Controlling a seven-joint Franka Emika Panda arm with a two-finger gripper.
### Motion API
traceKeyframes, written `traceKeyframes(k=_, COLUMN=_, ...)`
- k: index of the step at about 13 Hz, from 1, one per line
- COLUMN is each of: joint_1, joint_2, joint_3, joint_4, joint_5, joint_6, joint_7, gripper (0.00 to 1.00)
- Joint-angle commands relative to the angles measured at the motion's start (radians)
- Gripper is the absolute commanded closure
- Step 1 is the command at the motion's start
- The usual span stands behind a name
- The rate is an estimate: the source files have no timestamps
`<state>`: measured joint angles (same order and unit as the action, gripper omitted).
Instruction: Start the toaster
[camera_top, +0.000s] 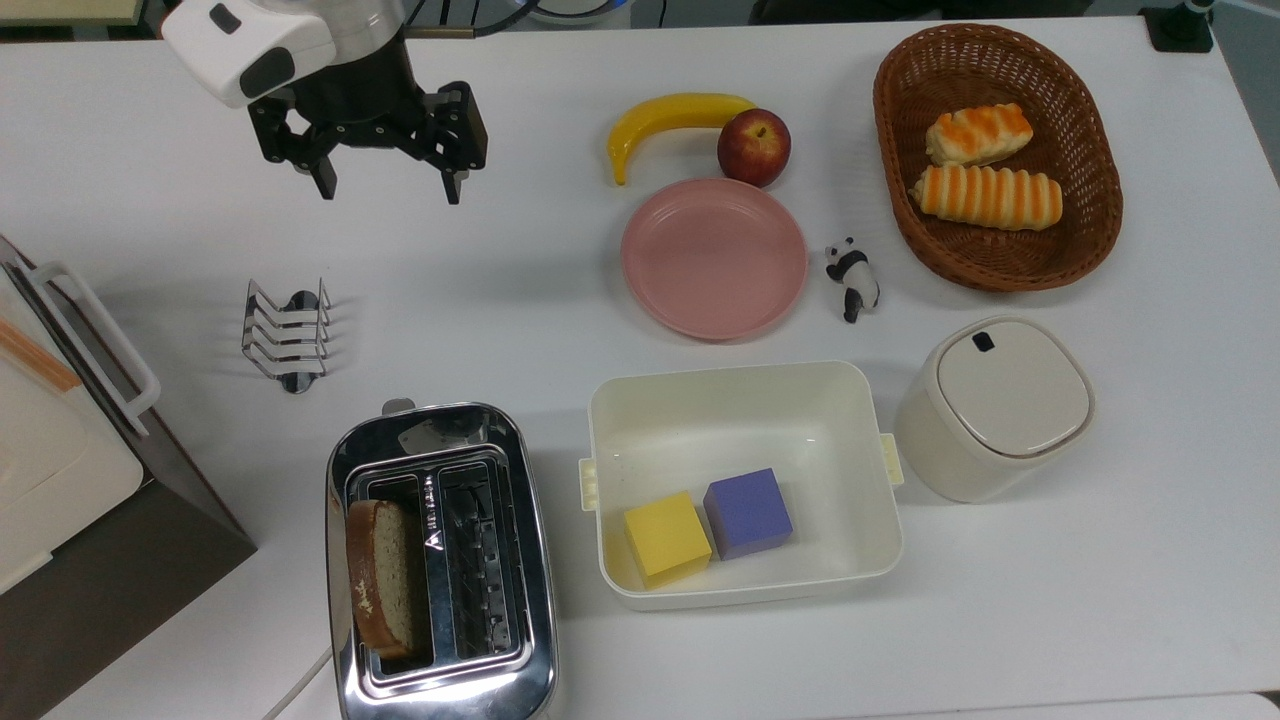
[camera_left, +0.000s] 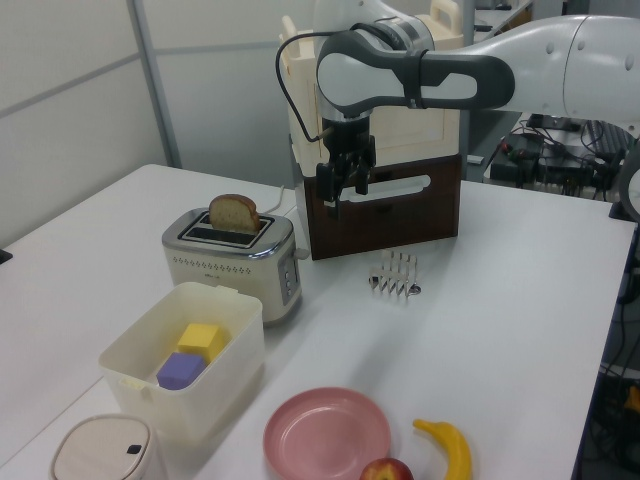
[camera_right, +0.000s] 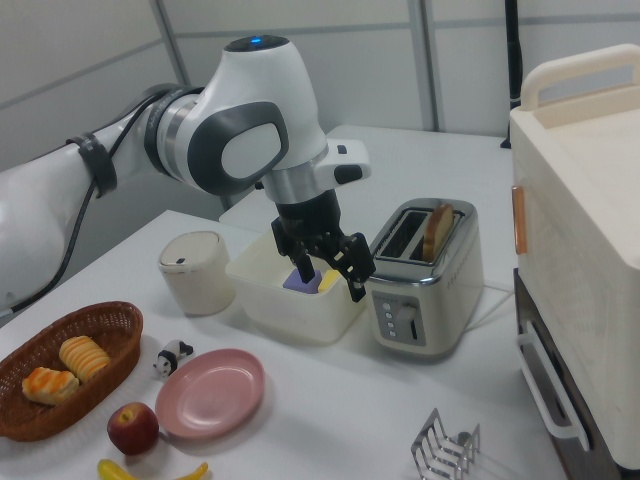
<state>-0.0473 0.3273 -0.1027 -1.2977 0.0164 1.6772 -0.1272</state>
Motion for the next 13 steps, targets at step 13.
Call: traceKeyframes(k=13, joint_1=0.001, joint_2=-0.027, joint_3=-0.008, joint_4=-0.025, joint_5=0.042, joint_6=-0.025, joint_7=-0.048, gripper=0.0)
